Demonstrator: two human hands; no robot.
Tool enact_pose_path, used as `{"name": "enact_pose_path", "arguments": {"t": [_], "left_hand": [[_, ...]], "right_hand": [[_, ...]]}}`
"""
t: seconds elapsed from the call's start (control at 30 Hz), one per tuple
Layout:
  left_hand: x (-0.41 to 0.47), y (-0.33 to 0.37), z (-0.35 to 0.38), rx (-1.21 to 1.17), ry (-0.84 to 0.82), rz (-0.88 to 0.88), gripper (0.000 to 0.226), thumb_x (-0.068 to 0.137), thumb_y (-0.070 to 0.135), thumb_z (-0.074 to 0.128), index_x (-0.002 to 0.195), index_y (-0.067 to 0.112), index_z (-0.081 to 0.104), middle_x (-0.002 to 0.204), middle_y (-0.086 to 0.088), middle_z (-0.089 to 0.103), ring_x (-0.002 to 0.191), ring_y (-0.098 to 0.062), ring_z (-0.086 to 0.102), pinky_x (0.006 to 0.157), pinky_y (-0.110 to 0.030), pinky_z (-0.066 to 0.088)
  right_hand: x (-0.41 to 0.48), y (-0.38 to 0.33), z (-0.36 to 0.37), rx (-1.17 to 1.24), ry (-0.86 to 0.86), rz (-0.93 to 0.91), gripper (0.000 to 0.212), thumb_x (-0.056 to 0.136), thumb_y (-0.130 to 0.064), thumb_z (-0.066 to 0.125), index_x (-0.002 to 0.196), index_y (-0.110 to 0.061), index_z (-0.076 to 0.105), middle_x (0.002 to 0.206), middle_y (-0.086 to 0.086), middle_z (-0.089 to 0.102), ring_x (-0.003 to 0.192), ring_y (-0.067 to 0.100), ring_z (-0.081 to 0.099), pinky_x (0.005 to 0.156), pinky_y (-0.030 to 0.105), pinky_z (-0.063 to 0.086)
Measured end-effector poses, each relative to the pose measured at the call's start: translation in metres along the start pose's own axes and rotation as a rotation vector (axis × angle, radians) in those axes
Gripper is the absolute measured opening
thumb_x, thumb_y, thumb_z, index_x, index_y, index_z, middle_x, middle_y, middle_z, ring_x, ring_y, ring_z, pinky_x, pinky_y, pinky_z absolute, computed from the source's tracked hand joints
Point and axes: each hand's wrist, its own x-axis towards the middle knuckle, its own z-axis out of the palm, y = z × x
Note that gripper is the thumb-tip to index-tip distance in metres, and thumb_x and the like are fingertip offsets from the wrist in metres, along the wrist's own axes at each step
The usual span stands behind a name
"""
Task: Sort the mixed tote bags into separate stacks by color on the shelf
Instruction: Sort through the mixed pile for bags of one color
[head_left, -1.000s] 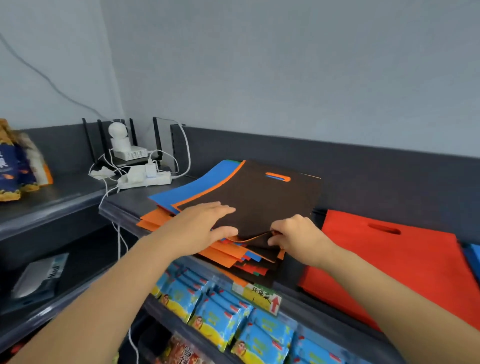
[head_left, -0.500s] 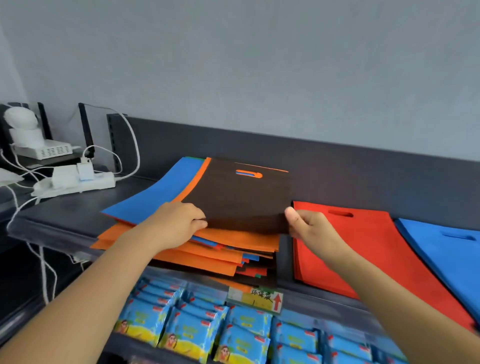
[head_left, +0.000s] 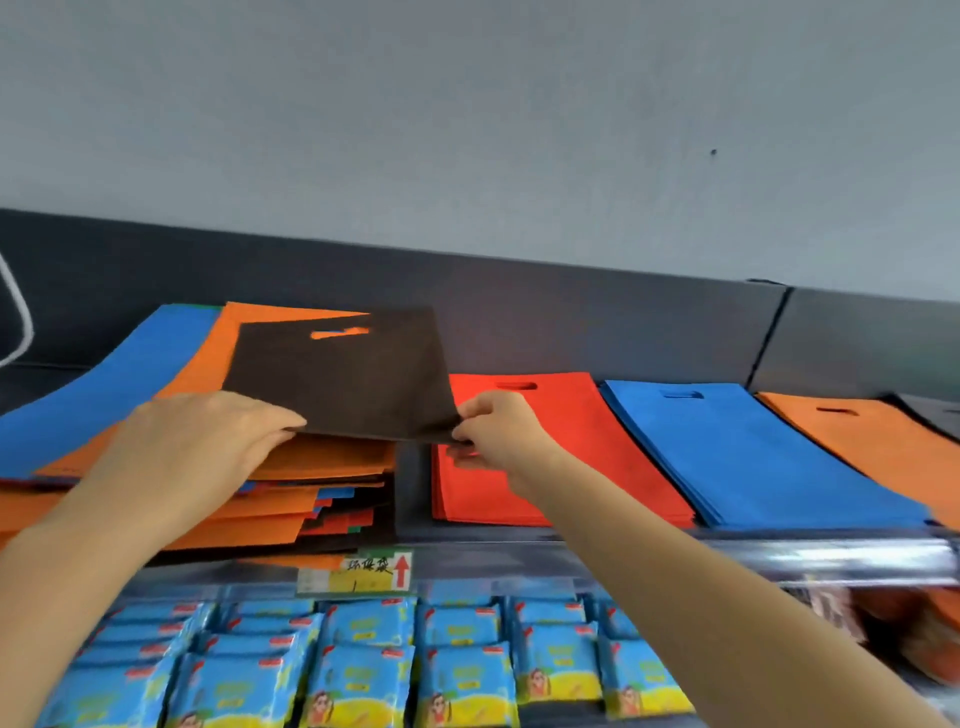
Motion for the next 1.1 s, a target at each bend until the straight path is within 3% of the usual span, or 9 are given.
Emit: {"name": "enact_pose_path", "arguments": {"t": [0.2, 0.37, 0.5, 0.6, 0.7, 0.8, 0.93, 1.0, 1.1], "left_hand": [[0.033, 0.064, 0.017, -0.044, -0.015, 0.097, 0.031, 0.073, 0.009, 0.076, 0.091, 0.033, 0.073, 0.092, 0.008, 0.073, 0.078, -0.026, 0.069, 0.059, -0.037, 0.054], [0.062, 0.161, 0.035, -0.059, 0.092, 0.299, 0.043, 0.062, -0.001, 0.076, 0.088, 0.032, 0.075, 0.086, 0.009, 0.073, 0.066, -0.022, 0.07, 0.048, -0.032, 0.052], [0.086, 0.26, 0.046, -0.071, 0.111, 0.412, 0.042, 0.059, 0.006, 0.057, 0.087, 0.029, 0.075, 0.082, 0.007, 0.074, 0.064, -0.017, 0.07, 0.046, -0.03, 0.053], [0.103, 0.337, 0.057, -0.11, 0.091, 0.433, 0.047, 0.054, -0.003, 0.073, 0.088, 0.029, 0.075, 0.084, 0.007, 0.074, 0.067, -0.017, 0.071, 0.048, -0.031, 0.054], [0.115, 0.415, 0.057, -0.135, 0.046, 0.416, 0.062, 0.042, -0.01, 0.081, 0.088, 0.03, 0.075, 0.083, 0.009, 0.074, 0.065, -0.015, 0.07, 0.044, -0.023, 0.047], [0.125, 0.478, 0.065, -0.218, 0.001, 0.413, 0.056, 0.066, -0.009, 0.069, 0.105, 0.033, 0.071, 0.101, 0.011, 0.071, 0.087, -0.015, 0.069, 0.056, -0.026, 0.047], [0.145, 0.545, 0.072, -0.257, -0.038, 0.483, 0.055, 0.093, 0.004, 0.04, 0.133, 0.04, 0.048, 0.133, 0.02, 0.052, 0.123, -0.007, 0.049, 0.087, -0.029, 0.043], [0.155, 0.575, 0.071, -0.272, -0.081, 0.509, 0.054, 0.095, 0.007, 0.037, 0.136, 0.041, 0.043, 0.136, 0.024, 0.048, 0.125, -0.003, 0.045, 0.091, -0.025, 0.04], [0.172, 0.612, 0.076, -0.34, -0.062, 0.612, 0.051, 0.087, 0.001, 0.054, 0.125, 0.035, 0.059, 0.119, 0.017, 0.063, 0.11, -0.009, 0.06, 0.081, -0.029, 0.049]], "right_hand": [[-0.01, 0.019, -0.086, 0.04, 0.268, -0.114, 0.019, 0.088, 0.006, 0.052, 0.082, -0.013, 0.054, 0.1, 0.011, 0.058, 0.072, 0.021, 0.06, 0.066, 0.041, 0.058], [-0.022, 0.053, -0.189, -0.058, 0.442, -0.144, 0.015, 0.088, -0.002, 0.054, 0.098, -0.011, 0.06, 0.105, 0.01, 0.063, 0.096, 0.026, 0.062, 0.078, 0.038, 0.056], [-0.03, 0.087, -0.288, -0.009, 0.494, -0.109, 0.013, 0.091, -0.001, 0.051, 0.096, -0.011, 0.056, 0.106, 0.009, 0.06, 0.09, 0.024, 0.062, 0.063, 0.03, 0.058], [-0.03, 0.112, -0.364, -0.042, 0.533, -0.108, 0.015, 0.091, -0.003, 0.052, 0.101, -0.011, 0.06, 0.106, 0.008, 0.063, 0.088, 0.022, 0.061, 0.075, 0.036, 0.057], [-0.031, 0.136, -0.434, -0.085, 0.576, -0.112, 0.015, 0.089, -0.004, 0.053, 0.087, -0.017, 0.06, 0.098, 0.006, 0.065, 0.087, 0.024, 0.063, 0.076, 0.039, 0.056], [-0.033, 0.157, -0.494, -0.1, 0.623, -0.102, 0.025, 0.087, -0.003, 0.053, 0.074, -0.024, 0.055, 0.092, 0.006, 0.064, 0.089, 0.026, 0.062, 0.081, 0.046, 0.055], [-0.032, 0.182, -0.56, -0.122, 0.682, -0.076, 0.015, 0.088, -0.003, 0.053, 0.087, -0.017, 0.058, 0.097, 0.007, 0.064, 0.088, 0.023, 0.059, 0.078, 0.041, 0.055], [-0.03, 0.189, -0.588, -0.157, 0.712, -0.077, 0.012, 0.088, -0.004, 0.053, 0.09, -0.015, 0.058, 0.097, 0.005, 0.063, 0.087, 0.019, 0.056, 0.073, 0.029, 0.047], [-0.029, 0.199, -0.627, -0.207, 0.783, -0.051, 0.014, 0.088, -0.006, 0.054, 0.099, -0.011, 0.062, 0.094, 0.002, 0.062, 0.088, 0.018, 0.056, 0.074, 0.024, 0.04]]}}
